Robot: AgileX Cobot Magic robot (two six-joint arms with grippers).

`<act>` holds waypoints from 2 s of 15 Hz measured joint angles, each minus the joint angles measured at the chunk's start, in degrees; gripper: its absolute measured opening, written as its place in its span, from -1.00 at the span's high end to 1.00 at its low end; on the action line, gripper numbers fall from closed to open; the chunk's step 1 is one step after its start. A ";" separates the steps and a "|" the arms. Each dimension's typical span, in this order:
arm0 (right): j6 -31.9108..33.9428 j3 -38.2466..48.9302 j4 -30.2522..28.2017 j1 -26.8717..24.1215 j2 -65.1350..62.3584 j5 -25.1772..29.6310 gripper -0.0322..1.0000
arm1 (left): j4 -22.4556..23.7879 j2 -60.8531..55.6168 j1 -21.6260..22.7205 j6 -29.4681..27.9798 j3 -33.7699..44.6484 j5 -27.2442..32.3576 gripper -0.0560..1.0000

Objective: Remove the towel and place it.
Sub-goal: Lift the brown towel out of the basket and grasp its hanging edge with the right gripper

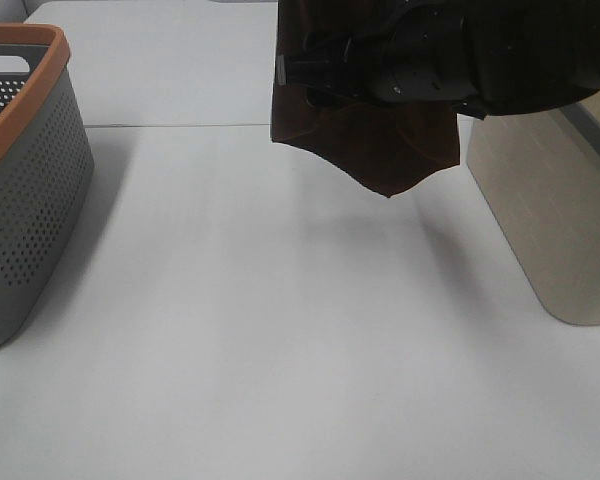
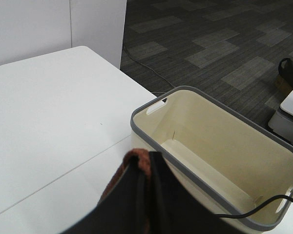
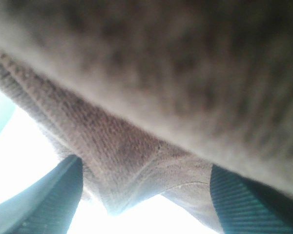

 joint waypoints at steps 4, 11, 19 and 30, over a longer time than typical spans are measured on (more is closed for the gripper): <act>-3.09 0.00 0.86 0.00 0.00 0.06 -0.38 | 0.97 0.00 0.00 0.00 0.00 0.00 0.89; -5.61 0.00 1.66 0.00 0.00 0.46 0.07 | 1.60 0.00 0.00 0.00 0.00 -0.34 0.89; -5.67 0.00 1.66 0.00 0.00 1.78 0.65 | 3.21 0.00 0.00 0.00 0.00 -1.15 0.89; -5.73 0.00 1.66 0.00 0.00 1.78 -0.16 | 2.41 0.00 0.00 0.00 0.00 -4.35 0.89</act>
